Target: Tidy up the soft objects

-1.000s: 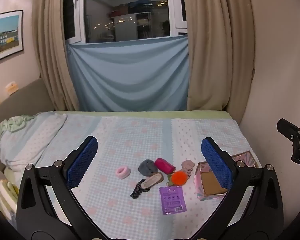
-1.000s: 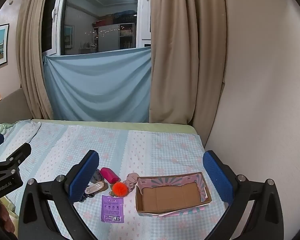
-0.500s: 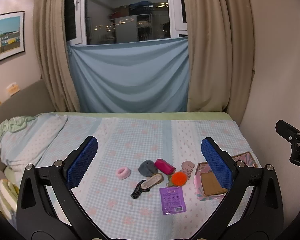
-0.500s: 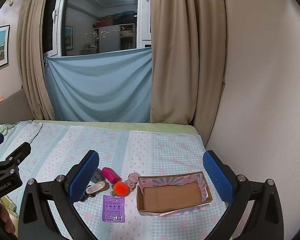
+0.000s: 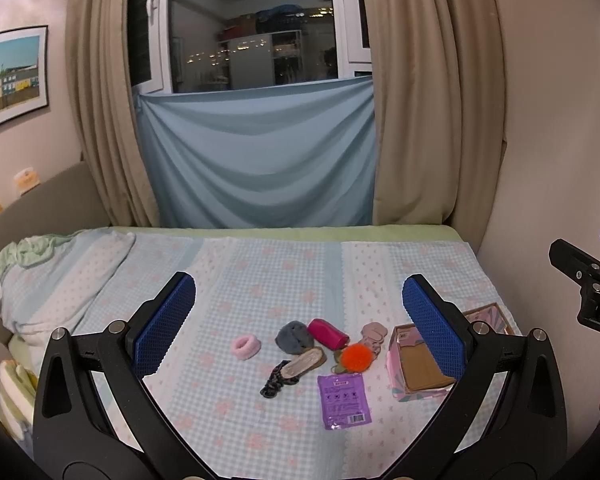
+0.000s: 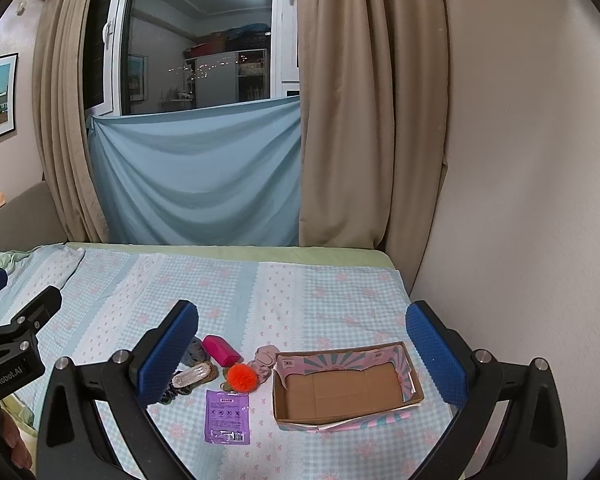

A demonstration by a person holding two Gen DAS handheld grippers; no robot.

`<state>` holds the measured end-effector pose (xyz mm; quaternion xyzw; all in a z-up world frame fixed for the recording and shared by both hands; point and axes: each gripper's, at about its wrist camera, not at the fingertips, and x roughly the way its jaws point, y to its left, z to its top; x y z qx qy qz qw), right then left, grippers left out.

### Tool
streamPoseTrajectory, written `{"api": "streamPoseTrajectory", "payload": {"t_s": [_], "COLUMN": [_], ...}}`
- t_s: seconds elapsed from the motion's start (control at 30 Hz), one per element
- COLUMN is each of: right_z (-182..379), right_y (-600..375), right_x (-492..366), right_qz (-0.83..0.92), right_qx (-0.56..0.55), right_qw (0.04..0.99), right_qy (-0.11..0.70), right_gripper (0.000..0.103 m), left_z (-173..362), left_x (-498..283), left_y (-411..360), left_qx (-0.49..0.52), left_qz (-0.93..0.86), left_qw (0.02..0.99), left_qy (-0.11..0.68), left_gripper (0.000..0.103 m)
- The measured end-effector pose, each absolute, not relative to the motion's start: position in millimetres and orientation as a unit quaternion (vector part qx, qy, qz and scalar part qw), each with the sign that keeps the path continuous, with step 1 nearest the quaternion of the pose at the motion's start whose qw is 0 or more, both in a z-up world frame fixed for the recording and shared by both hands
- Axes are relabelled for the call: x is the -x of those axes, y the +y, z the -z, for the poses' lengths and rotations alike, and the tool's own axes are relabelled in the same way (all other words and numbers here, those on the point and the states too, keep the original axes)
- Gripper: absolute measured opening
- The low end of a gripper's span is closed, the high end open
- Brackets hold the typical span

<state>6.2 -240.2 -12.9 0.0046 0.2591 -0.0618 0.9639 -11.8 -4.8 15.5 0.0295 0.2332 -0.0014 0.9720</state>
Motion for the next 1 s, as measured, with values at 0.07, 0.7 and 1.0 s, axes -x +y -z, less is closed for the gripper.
{"api": "streamPoseTrajectory", "payload": {"t_s": [0.07,0.7,1.0], "right_z": [13.5,11.7,15.5], "right_y": [-240.8,-238.1,-238.1], "right_x": [-6.0,-3.6,-4.9], "right_qz": [0.061,0.054,0.052], "right_qx": [-0.005,-0.004,-0.004], "right_qw": [0.964,0.964,0.964], "right_qy": [0.259,0.259,0.259], "right_gripper": [0.103,0.103,0.103], "left_z": [-16.0,-12.1,-12.8], "left_x": [12.0,13.6,14.7], "left_y": [-5.8,-8.3,-8.2], "left_qx": [-0.03,-0.028,-0.028], "left_qz": [0.001,0.002,0.003], "left_qw": [0.972,0.972,0.972], "left_qy": [0.233,0.235,0.235], "left_gripper": [0.103,0.103,0.103]}}
